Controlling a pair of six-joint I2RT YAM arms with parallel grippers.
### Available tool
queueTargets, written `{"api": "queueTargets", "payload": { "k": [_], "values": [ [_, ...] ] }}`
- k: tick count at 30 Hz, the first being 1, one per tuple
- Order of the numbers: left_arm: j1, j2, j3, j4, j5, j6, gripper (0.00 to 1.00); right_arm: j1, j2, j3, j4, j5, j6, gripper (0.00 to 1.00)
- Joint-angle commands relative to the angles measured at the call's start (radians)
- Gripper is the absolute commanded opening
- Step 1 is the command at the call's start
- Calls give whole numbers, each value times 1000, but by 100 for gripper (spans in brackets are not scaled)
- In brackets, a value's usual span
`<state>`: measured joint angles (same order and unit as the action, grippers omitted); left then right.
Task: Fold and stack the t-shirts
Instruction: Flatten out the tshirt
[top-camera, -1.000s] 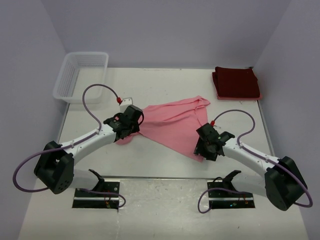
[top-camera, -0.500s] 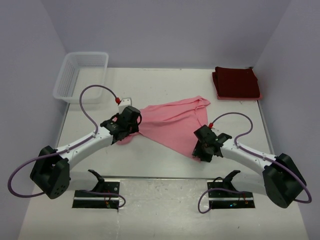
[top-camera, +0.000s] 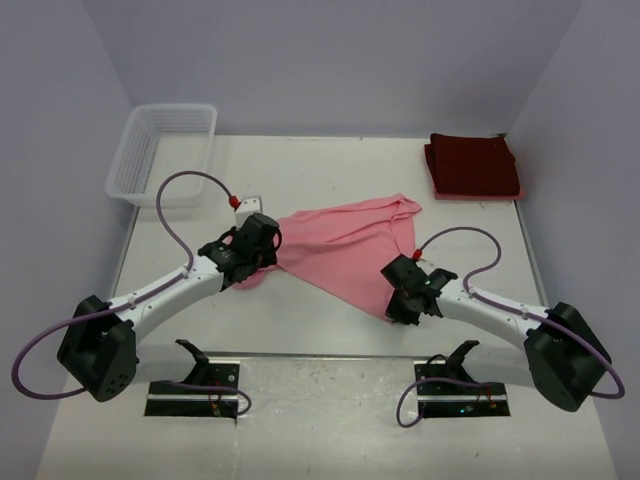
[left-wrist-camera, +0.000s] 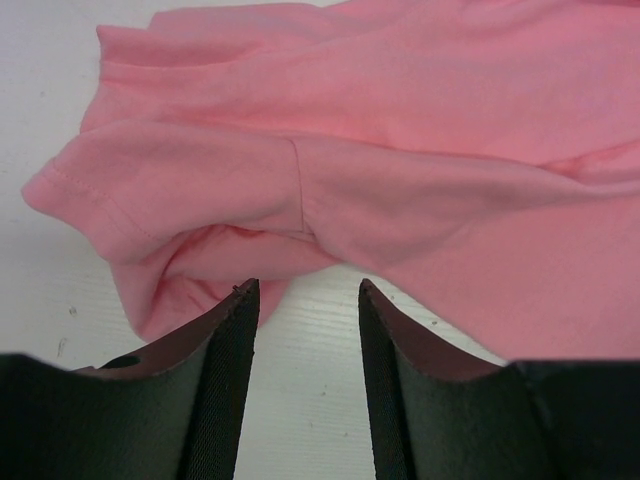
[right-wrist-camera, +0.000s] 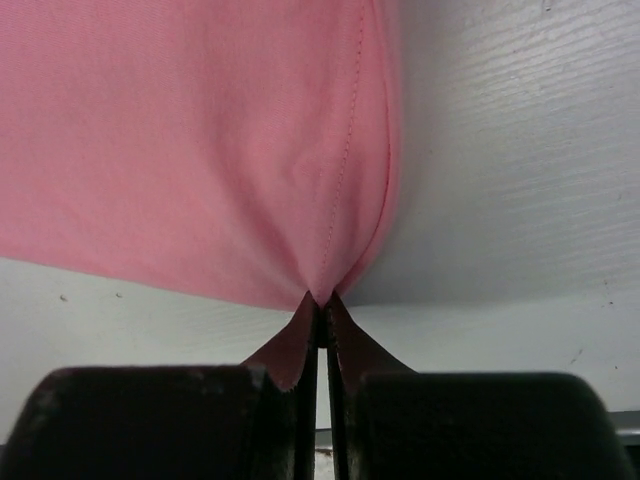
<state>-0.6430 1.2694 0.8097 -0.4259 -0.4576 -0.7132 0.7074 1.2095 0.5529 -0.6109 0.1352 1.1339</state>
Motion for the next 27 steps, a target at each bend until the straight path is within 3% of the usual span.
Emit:
{"api": "queueTargets", "payload": {
  "k": [1, 6, 13, 20, 27],
  "values": [
    [-3, -12, -10, 33, -27, 15, 46, 23, -27, 48, -84, 102, 29, 0],
    [-3, 21, -6, 24, -39, 0, 47, 26, -80, 203, -229, 269, -63, 0],
    [-3, 13, 43, -59, -88, -11, 54, 20, -30, 641, -332, 455, -327, 0],
    [-4, -56, 36, -140, -157, -80, 58, -75, 120, 965, -340, 420, -560, 0],
    [-4, -47, 9, -178, -164, -129, 61, -227, 214, 1197, -371, 383, -629, 0]
  ]
}}
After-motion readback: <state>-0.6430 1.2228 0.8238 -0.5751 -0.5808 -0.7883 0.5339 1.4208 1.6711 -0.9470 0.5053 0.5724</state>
